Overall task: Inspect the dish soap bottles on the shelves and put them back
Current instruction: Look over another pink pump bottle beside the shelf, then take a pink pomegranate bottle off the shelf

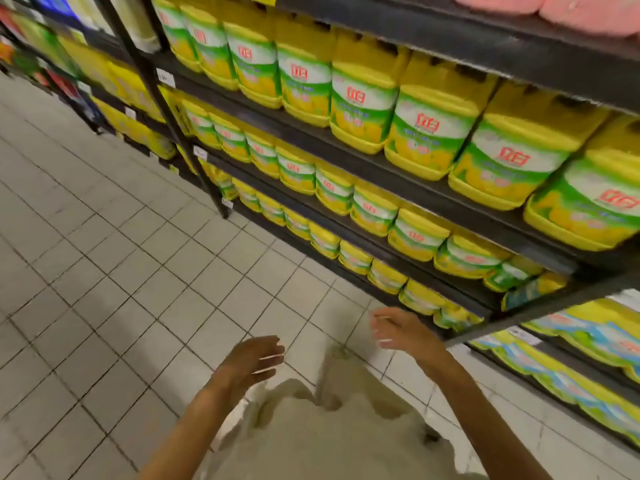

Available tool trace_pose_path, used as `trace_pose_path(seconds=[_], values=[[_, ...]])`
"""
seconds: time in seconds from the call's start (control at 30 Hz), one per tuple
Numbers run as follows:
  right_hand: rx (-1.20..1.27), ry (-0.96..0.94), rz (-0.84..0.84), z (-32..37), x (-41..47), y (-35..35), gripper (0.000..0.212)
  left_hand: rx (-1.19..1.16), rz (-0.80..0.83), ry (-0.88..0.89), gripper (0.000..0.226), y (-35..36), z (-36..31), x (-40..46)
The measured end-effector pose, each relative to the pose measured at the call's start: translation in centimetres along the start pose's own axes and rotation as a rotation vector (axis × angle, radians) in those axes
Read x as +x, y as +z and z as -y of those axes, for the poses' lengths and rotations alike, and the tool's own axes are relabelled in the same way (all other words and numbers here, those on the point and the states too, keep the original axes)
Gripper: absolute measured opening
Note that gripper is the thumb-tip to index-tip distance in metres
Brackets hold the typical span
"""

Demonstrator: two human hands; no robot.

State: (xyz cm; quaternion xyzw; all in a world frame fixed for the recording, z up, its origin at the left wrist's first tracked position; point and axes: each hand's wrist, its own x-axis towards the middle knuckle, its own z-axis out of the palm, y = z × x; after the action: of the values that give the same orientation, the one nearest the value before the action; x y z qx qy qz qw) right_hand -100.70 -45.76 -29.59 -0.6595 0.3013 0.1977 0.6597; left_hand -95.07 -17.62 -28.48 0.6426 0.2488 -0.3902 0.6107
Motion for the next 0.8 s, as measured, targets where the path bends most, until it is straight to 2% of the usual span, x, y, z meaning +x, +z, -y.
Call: trace_pose_path(seconds=[0.13, 0.27, 0.37, 0.47, 0.53, 0.67, 0.8], values=[[-0.022, -0.176, -0.07, 8.6, 4.5, -1.7, 0.009, -0.009, -0.03, 0.074, 0.024, 0.1, -8.6, 3.3], [0.036, -0.388, -0.223, 16.1, 5.4, -3.8, 0.015, 0.037, 0.052, 0.229, 0.022, 2.5, -18.7, 5.1], [0.117, -0.555, -0.387, 21.0, 4.4, -5.5, 0.017, 0.061, 0.153, 0.406, 0.019, 5.5, -26.9, 5.1], [0.143, -0.783, -0.562, 25.8, 2.0, -6.8, 0.011, 0.115, 0.317, 0.599, 0.016, 9.3, -34.3, 3.9], [0.203, -0.9, -0.662, 29.1, 0.6, -7.4, 0.016, 0.154, 0.426, 0.714, 0.016, 11.8, -38.4, 2.9], [0.232, -1.119, -0.865, 34.8, -0.9, -8.8, 0.022, 0.186, 0.587, 0.856, 0.018, 16.6, -44.2, 1.3], [0.17, -1.216, -1.019, 39.5, -1.8, -11.1, 0.028, 0.219, 0.668, 0.938, 0.015, 20.8, -47.3, 0.5]])
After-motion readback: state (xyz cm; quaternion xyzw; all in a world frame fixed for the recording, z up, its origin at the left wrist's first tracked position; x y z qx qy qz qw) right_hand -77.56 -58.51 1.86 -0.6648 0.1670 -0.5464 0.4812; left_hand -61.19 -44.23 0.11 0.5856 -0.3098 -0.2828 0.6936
